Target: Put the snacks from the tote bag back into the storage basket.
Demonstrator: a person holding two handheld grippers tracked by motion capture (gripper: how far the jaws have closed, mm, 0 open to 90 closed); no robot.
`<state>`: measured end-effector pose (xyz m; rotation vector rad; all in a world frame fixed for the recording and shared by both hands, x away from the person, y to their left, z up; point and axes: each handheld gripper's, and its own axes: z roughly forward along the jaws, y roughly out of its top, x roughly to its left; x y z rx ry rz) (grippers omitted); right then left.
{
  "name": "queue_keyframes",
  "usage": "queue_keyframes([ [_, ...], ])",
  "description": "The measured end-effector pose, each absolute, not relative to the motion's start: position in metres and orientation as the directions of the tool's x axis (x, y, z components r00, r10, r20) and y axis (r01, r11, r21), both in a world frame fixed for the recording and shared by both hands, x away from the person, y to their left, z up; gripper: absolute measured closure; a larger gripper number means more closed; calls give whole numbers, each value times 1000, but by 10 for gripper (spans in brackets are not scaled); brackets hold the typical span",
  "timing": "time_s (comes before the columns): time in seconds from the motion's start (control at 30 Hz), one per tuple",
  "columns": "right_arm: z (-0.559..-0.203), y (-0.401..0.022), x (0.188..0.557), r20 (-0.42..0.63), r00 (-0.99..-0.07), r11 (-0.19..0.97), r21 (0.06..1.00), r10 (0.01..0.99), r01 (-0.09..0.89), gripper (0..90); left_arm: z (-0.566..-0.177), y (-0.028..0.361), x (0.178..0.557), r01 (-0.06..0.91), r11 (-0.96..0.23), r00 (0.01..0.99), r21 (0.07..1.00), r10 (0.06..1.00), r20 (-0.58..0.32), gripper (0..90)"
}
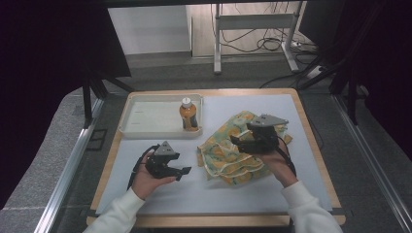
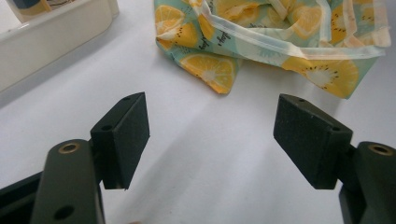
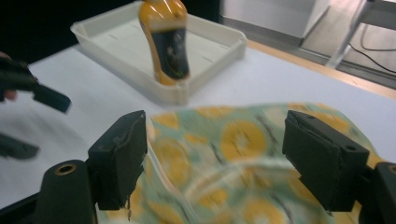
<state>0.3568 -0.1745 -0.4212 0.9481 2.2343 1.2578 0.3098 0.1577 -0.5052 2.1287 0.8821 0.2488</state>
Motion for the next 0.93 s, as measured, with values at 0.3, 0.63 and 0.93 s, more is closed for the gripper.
queue_keyframes([
  [0.3, -436, -223, 333, -25, -648, 359, 848, 761, 389, 225, -506, 155, 308, 506, -442, 739, 741, 665, -108, 269],
  [0.63, -449, -235, 330, -14, -632, 356, 835, 775, 419, 224, -506, 158, 309, 504, -441, 736, 742, 669, -103, 269],
  [0.93, -452, -238, 329, -15, -633, 357, 836, 774, 417, 224, -508, 158, 312, 506, -445, 738, 739, 667, -103, 269],
])
